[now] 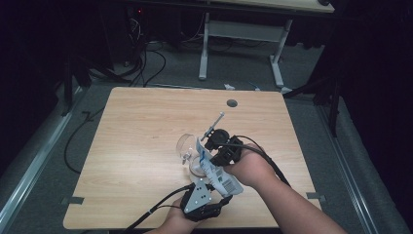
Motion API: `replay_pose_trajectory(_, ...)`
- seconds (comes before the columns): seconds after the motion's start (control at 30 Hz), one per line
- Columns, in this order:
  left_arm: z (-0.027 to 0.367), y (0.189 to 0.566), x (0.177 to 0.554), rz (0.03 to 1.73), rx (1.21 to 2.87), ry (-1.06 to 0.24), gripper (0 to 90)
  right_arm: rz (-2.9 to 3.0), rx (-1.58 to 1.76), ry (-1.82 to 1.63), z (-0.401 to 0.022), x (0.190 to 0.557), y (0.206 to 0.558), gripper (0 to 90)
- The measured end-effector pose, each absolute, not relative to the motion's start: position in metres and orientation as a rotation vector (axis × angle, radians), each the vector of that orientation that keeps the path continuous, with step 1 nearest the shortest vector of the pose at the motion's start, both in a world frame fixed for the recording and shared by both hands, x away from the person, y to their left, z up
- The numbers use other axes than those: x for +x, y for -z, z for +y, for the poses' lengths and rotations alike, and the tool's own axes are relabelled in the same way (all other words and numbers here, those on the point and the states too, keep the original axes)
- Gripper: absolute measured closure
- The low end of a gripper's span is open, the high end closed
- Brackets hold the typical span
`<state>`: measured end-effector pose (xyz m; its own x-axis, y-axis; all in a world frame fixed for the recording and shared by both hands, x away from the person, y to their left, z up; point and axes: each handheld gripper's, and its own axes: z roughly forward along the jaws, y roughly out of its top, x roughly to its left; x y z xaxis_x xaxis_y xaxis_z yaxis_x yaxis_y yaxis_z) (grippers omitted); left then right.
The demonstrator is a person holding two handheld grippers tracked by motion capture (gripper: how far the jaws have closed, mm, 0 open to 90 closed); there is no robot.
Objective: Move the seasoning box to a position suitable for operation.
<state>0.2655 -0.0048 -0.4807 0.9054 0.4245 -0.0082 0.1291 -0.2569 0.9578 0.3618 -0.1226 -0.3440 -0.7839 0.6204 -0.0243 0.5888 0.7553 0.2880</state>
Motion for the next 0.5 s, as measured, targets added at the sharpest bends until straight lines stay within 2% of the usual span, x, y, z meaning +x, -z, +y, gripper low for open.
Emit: replay_pose_trajectory(0.5, -0.0041, 0.4811, 0.2662, 0.417, 1.824, -0.286, 51.9, 2.828, 0.979, -0.393, -0.1214, 0.3623, 0.3440, 89.8)
